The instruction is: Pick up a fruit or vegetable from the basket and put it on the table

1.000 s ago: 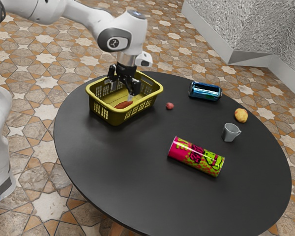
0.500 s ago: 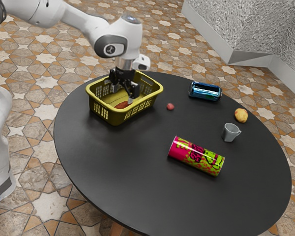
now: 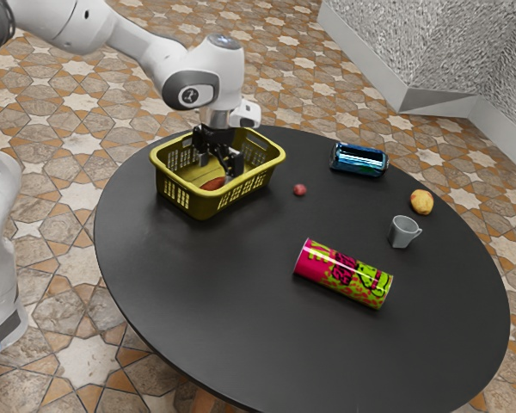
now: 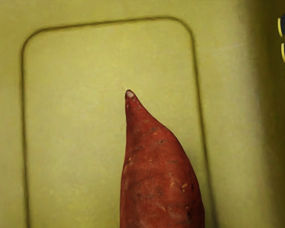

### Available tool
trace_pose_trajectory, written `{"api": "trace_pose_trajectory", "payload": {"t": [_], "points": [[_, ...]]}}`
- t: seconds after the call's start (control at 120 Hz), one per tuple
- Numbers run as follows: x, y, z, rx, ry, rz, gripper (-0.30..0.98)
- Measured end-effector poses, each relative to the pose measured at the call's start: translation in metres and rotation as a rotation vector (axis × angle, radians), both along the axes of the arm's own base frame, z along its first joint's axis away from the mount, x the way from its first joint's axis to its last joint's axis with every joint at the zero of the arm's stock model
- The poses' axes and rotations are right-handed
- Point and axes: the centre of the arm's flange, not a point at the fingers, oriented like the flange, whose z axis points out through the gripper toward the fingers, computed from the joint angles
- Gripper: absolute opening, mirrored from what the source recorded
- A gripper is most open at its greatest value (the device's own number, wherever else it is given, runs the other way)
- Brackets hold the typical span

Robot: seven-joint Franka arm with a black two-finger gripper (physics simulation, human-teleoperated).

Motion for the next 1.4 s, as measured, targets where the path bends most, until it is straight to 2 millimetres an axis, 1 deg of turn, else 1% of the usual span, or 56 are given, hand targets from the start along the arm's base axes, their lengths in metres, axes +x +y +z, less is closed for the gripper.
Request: {"api": "trace_pose_trajectory", "payload": {"t": [0.283, 0.467, 0.658, 0.758, 1.0, 1.4], "points": [[-0.001, -0.001, -0.007, 0.002, -0.011, -0.012, 0.69], [0.002, 0.0, -0.014, 0.009, -0.009, -0.013, 0.69], [0.003, 0.001, -0.017, 0.012, -0.013, -0.015, 0.69], [0.001, 0.006, -0.021, 0.008, -0.01, -0.005, 0.69], [0.002, 0.006, -0.029, 0.01, 0.0, -0.005, 0.69], [0.005, 0.007, -0.035, 0.015, 0.001, -0.004, 0.69]]}}
